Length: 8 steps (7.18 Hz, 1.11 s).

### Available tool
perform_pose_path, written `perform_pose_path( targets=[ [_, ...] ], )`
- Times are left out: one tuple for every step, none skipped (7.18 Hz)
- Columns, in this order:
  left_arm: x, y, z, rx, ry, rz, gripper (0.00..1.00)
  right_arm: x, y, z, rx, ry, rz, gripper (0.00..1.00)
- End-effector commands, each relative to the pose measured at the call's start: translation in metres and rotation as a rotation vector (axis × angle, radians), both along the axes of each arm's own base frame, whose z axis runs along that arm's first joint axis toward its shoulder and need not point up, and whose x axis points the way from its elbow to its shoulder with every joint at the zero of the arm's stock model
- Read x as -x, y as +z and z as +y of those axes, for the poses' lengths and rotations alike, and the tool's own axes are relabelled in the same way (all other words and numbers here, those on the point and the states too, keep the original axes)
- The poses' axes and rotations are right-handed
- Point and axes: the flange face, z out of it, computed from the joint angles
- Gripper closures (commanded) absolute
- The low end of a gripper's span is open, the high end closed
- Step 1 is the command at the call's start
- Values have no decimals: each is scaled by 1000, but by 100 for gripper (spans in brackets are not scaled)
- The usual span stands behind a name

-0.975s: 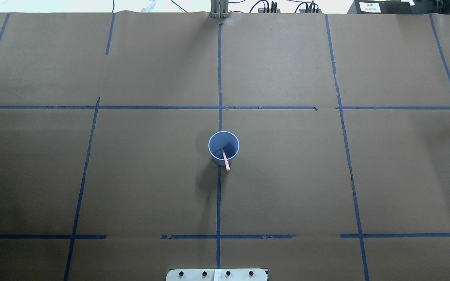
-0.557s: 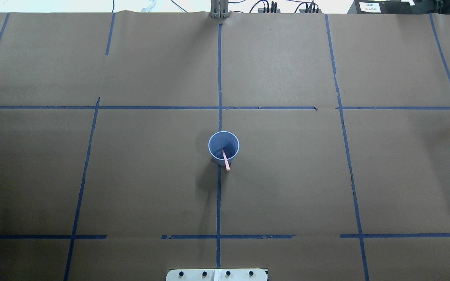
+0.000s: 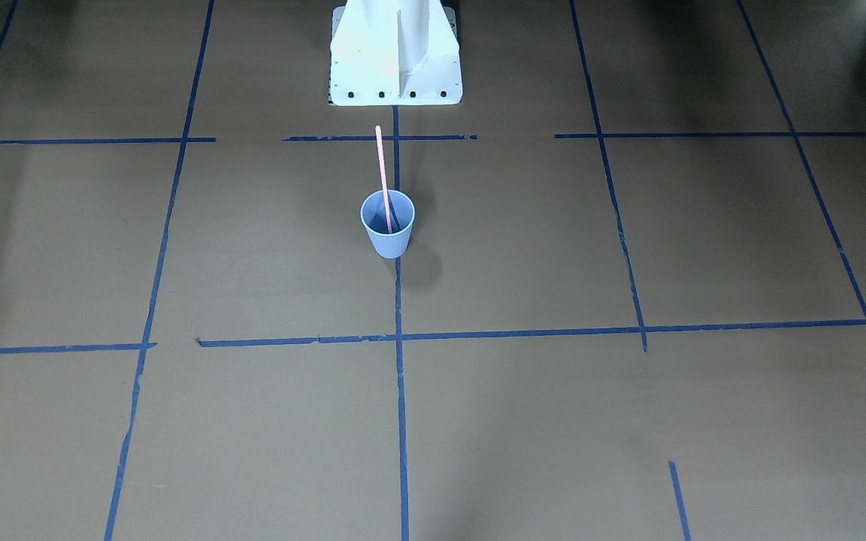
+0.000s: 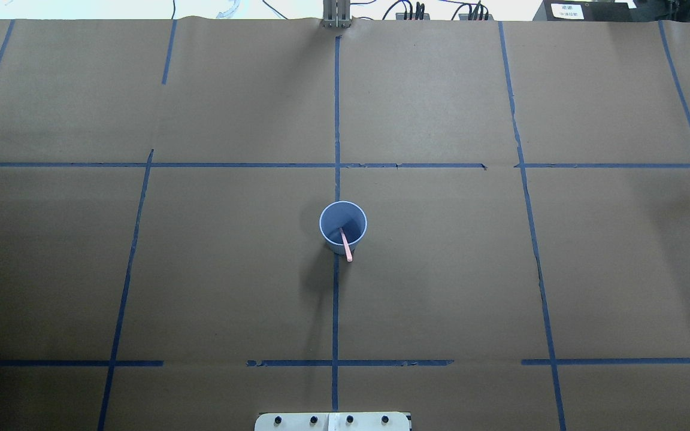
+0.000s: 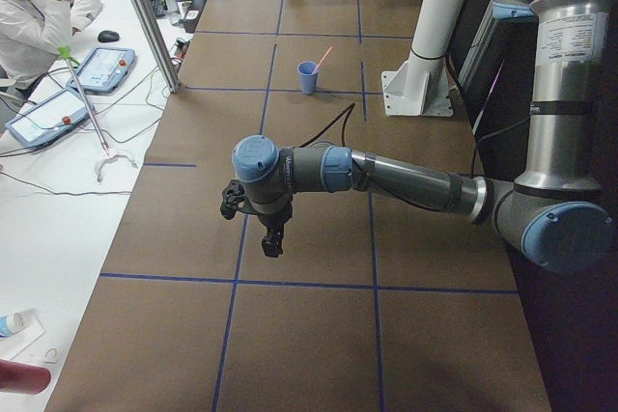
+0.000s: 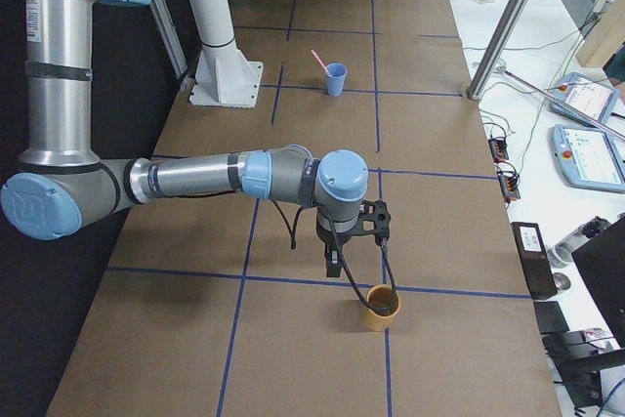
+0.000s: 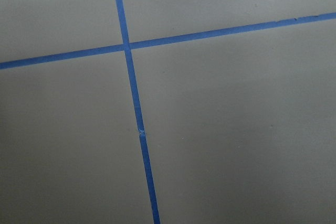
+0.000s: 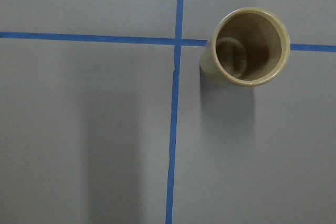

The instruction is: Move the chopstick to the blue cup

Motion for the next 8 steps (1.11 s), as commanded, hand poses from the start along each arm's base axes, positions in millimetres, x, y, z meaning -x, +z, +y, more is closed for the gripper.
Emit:
perform_pose_path(
  targets=[
    [1, 5, 2, 15, -4, -4, 0, 4, -3, -5, -5, -5, -1, 0],
    [1, 1, 3, 7, -1, 0, 0, 4, -5, -7, -15, -10, -1, 0],
    [1, 0, 3, 2, 1, -6, 0, 3, -9, -10, -18, -6, 1, 0],
    [1, -1, 2, -4, 3, -7, 0, 4, -9, -11, -17, -6, 1, 0],
    [2, -4, 2, -11, 4, -9, 0, 4, -8, -11, -16, -9, 1, 0],
    [2, -8, 0, -20, 4, -10, 0, 4, -5, -11, -13, -10, -1, 0],
    [2, -10, -2, -25, 4, -10, 0, 4, -4, -9, -14, -13, -1, 0],
    [2, -6, 3, -15, 4, -10, 0, 4, -5, -10, -18, -15, -1, 0]
  ],
)
